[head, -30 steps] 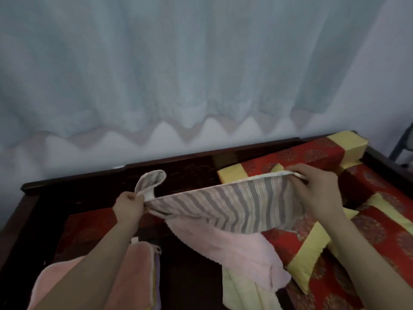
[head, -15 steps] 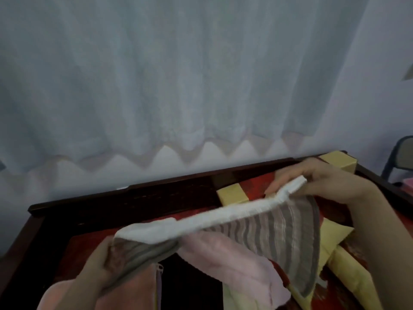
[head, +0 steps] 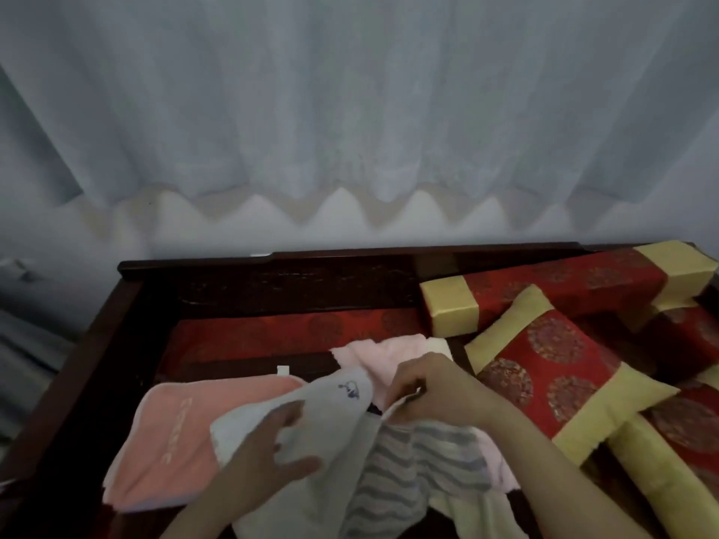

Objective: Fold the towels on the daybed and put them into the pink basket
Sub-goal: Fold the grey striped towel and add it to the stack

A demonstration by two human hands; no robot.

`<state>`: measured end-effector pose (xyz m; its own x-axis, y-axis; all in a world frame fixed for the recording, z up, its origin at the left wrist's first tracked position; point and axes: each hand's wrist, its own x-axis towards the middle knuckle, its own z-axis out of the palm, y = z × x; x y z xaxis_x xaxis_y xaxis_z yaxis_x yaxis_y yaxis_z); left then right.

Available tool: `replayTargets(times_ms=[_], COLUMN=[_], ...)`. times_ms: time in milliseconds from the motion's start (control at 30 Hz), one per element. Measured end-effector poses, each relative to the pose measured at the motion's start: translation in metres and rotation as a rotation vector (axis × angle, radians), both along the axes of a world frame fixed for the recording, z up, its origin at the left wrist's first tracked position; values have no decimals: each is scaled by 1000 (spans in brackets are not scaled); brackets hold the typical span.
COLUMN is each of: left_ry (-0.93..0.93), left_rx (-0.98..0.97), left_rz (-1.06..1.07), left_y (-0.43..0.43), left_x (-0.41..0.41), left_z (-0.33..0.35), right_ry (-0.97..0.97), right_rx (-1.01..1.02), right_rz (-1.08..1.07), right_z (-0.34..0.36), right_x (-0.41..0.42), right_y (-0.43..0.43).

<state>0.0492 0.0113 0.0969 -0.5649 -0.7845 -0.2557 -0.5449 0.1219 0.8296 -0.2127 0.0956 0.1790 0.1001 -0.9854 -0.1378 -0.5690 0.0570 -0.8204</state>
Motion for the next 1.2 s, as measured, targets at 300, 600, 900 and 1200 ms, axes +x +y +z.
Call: replayTargets(times_ms=[300, 600, 900, 1200], left_ry=[270, 421, 285, 254], left_rx=[-127, 162, 408, 460], left_rz=[-137, 341, 205, 463], left_y=[-3, -7, -20, -51], left_x=[-63, 15, 50, 69], left_z=[43, -12, -34, -67], right_ry=[-75, 183, 136, 563], right_rx=[-38, 232, 398, 199], right_rz=[-112, 70, 140, 117], right_z=[-31, -101, -176, -234], right_x=[4, -50, 9, 26], right_y=[-23, -4, -55, -72])
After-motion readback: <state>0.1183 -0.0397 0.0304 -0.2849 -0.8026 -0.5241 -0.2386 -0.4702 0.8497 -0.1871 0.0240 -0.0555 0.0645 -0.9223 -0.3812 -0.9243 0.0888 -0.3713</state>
